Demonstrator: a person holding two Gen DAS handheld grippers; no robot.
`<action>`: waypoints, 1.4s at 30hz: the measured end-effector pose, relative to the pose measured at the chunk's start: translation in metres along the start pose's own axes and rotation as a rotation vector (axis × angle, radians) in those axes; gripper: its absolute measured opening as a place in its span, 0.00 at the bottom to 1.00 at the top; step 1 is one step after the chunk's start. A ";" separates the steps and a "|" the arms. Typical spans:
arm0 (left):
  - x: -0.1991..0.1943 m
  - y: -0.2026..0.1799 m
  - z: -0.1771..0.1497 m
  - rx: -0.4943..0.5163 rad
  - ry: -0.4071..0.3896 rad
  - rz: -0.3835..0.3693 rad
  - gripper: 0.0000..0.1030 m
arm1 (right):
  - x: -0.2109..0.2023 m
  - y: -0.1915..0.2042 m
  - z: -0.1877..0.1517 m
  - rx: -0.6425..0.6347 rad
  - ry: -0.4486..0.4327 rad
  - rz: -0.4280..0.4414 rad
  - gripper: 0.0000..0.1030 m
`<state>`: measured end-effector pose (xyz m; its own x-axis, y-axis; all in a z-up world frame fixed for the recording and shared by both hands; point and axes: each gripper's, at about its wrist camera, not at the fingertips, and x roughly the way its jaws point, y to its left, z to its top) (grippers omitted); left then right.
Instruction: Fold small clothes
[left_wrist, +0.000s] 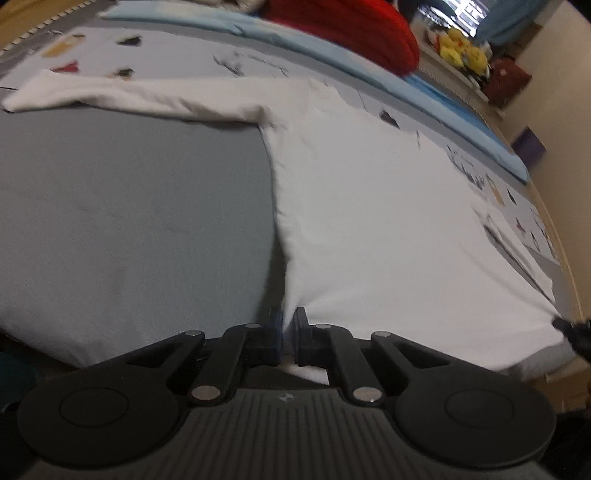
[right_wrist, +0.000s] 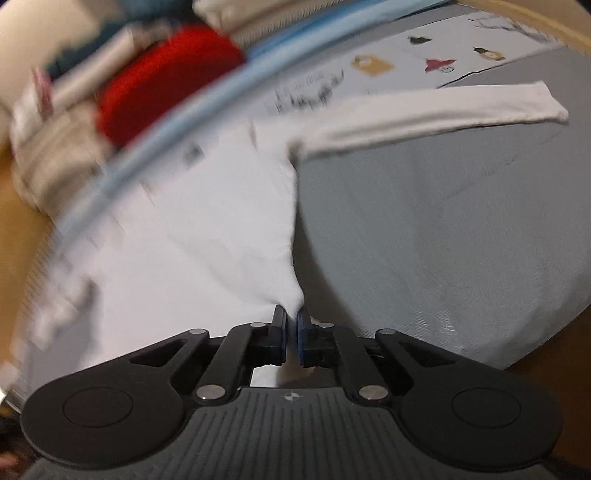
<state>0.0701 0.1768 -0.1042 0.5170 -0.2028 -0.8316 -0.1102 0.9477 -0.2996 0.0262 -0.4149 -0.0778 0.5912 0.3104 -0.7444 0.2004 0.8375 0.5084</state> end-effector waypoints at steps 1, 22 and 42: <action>0.004 0.002 0.001 -0.004 0.018 0.017 0.06 | -0.004 -0.004 0.000 0.037 -0.003 0.018 0.04; 0.054 -0.020 -0.004 0.139 0.121 0.103 0.44 | 0.077 0.030 -0.033 -0.242 0.211 -0.300 0.37; -0.097 0.211 0.022 0.048 -0.783 0.688 0.73 | -0.070 0.071 0.053 -0.201 -0.603 -0.132 0.50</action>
<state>0.0150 0.4018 -0.0762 0.7631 0.5850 -0.2746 -0.5645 0.8103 0.1575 0.0401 -0.4013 0.0330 0.9183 -0.0593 -0.3914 0.1861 0.9373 0.2946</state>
